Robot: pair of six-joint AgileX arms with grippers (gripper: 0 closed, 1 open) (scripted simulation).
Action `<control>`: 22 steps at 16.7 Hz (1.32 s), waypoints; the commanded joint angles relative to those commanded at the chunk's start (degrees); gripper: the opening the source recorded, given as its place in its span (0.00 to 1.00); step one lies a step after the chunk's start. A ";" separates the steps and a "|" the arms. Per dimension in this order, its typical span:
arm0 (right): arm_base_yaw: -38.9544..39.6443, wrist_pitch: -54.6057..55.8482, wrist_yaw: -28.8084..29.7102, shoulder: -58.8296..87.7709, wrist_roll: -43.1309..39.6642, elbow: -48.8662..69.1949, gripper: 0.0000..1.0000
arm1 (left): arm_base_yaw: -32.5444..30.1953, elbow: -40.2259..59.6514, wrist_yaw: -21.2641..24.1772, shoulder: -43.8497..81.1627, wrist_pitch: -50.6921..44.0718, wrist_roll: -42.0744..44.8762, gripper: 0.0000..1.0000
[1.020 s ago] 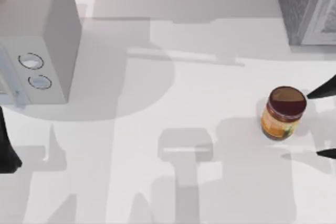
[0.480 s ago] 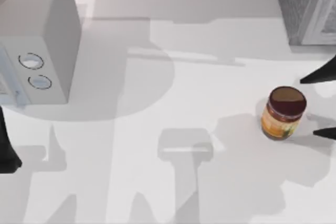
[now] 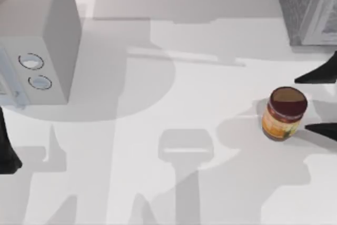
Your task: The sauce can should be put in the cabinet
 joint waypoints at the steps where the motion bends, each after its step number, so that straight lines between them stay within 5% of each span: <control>1: -0.22 -1.84 -0.55 2.85 -2.69 1.53 1.00 | 0.00 0.00 0.00 0.00 0.00 0.00 1.00; 8: -1.08 -9.65 -0.25 14.64 -13.06 7.47 1.00 | 0.00 0.00 0.00 0.00 0.00 0.00 1.00; 16: -0.30 -9.76 -0.53 11.16 -12.33 6.75 1.00 | 0.00 0.00 0.00 0.00 0.00 0.00 1.00; 22: 2.89 0.21 -3.72 10.12 -2.78 3.07 1.00 | 0.00 0.00 0.00 0.00 0.00 0.00 1.00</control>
